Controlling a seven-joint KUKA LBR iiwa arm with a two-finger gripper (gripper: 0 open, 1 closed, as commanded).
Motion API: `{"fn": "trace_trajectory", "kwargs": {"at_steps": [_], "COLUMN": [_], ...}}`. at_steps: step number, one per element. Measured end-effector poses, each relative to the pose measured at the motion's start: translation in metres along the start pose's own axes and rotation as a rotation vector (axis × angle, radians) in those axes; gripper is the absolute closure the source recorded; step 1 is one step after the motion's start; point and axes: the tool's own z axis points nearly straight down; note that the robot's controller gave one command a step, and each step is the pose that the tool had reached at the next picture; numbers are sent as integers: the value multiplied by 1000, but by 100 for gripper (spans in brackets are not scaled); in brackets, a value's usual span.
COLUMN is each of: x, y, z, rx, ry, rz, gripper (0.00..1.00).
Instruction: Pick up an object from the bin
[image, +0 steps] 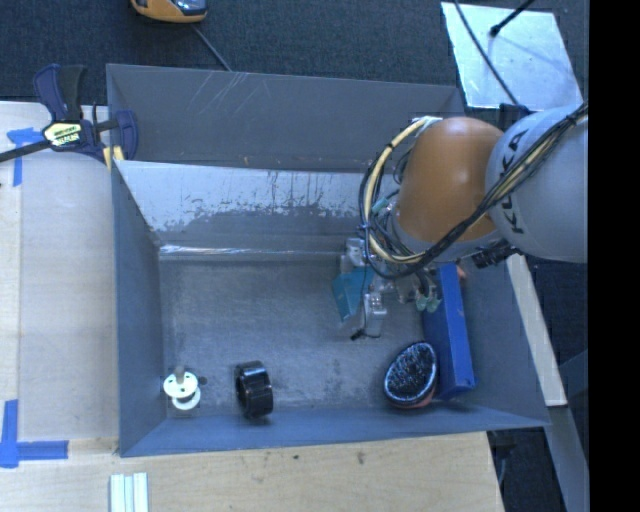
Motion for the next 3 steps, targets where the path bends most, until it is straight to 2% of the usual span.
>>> {"fn": "trace_trajectory", "kwargs": {"at_steps": [1,2,3], "x": [-2,-29,-37], "y": [0,-43,-62], "z": [-5,38,55], "rx": [0,1,1], "ry": [-8,-13,-11], "rz": [0,-102,-204], "gripper": [0,0,0]}}
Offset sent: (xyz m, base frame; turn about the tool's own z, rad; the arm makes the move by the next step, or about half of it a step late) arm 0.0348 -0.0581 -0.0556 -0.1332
